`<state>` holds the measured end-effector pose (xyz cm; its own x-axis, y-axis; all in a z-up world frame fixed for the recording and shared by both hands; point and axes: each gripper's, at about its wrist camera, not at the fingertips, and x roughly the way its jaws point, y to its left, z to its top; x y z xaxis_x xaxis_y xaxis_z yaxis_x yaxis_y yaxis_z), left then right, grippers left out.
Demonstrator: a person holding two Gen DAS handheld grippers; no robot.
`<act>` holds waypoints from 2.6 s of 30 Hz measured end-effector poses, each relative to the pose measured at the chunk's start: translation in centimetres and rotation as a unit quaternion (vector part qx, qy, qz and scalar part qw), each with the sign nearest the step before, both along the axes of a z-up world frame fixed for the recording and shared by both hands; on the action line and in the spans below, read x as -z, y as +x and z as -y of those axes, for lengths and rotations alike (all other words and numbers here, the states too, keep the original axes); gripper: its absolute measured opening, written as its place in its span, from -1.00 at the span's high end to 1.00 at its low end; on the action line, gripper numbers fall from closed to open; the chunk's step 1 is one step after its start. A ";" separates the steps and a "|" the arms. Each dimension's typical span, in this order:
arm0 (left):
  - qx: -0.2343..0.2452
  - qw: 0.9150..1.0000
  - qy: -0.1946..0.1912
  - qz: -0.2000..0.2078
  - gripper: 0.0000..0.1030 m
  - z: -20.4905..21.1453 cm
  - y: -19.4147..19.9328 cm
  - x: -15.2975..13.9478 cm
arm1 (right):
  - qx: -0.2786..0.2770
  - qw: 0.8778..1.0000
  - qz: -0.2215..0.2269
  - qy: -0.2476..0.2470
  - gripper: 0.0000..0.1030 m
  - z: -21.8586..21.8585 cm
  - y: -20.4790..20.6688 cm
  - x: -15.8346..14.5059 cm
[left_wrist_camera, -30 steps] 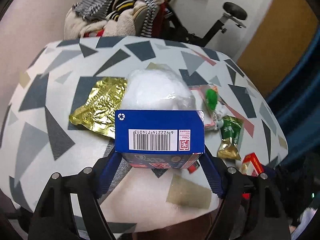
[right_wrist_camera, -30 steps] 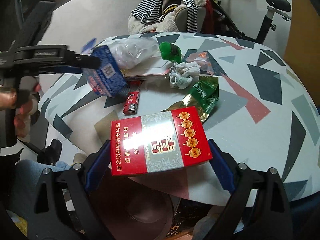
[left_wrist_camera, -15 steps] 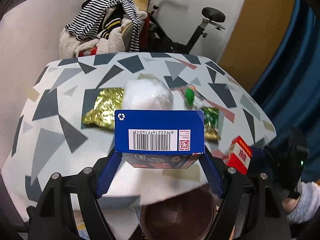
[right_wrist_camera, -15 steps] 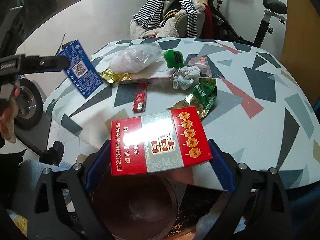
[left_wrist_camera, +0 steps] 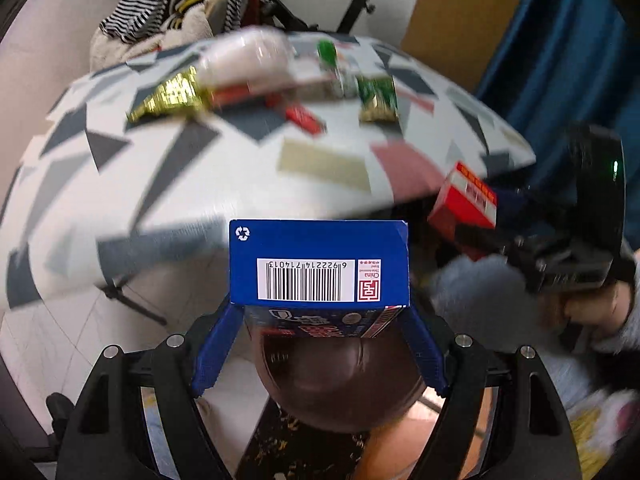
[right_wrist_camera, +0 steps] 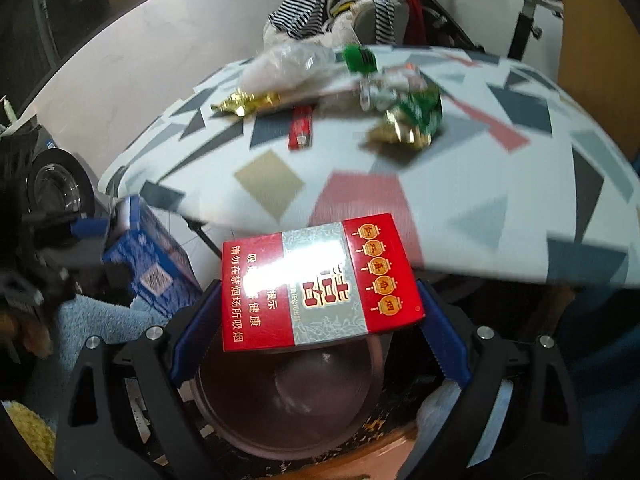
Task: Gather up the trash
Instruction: 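Carry both boxes over the brown bucket and open the left tool, then open the right tool to drop the red cigarette box into the bucket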
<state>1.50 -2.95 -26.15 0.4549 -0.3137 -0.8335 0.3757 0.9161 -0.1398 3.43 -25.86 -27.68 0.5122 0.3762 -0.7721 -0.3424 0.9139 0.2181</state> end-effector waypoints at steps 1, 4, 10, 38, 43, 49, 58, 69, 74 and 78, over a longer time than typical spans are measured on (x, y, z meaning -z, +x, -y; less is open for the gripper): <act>0.000 1.000 0.000 -0.004 -0.48 0.0 -0.4 0.8 | 0.003 1.000 -0.006 0.000 -0.76 0.1 -0.4 0.6; 0.009 1.000 -0.008 0.000 -0.48 0.1 -1.4 2.4 | -0.004 1.000 -0.005 -0.015 -0.76 -0.4 -1.0 1.1; 0.059 0.994 0.084 0.046 -0.48 2.2 -3.4 6.3 | -0.045 0.998 -0.008 -0.051 -0.76 -2.2 -1.6 2.0; 0.054 0.998 0.034 -0.026 -0.68 0.7 -3.3 10.1 | -0.047 0.993 -0.071 -0.086 -0.76 -4.2 0.2 6.1; 0.019 0.999 0.031 -0.002 -0.70 -0.4 -3.4 9.1 | -0.046 0.991 -0.076 -0.096 -0.76 -4.5 0.3 6.5; -0.041 0.999 0.007 0.025 -0.77 -2.8 -3.0 7.6 | -0.059 0.988 -0.087 -0.116 -0.76 -5.2 0.3 7.2; -0.093 0.995 -0.006 0.021 -0.79 -4.7 -2.4 7.4 | -0.101 0.975 -0.108 -0.163 -0.77 -7.2 -0.1 8.9; -0.101 0.995 -0.001 0.015 -0.79 -4.9 -2.3 7.8 | -0.101 0.973 -0.113 -0.172 -0.77 -7.6 0.1 9.5; -0.103 0.995 -0.003 0.015 -0.79 -4.9 -2.3 7.7 | -0.102 0.972 -0.118 -0.176 -0.84 -7.6 0.0 9.8; -0.107 0.994 -0.005 0.014 -0.79 -5.0 -2.2 7.7 | -0.102 0.972 -0.118 -0.176 -0.85 -7.6 0.0 9.7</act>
<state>-0.75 2.10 -33.87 0.5356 -0.2153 -0.8166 0.1765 0.9741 -0.1411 3.38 -18.25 -37.38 0.2478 0.1426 -0.9583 -0.5020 0.8649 -0.0011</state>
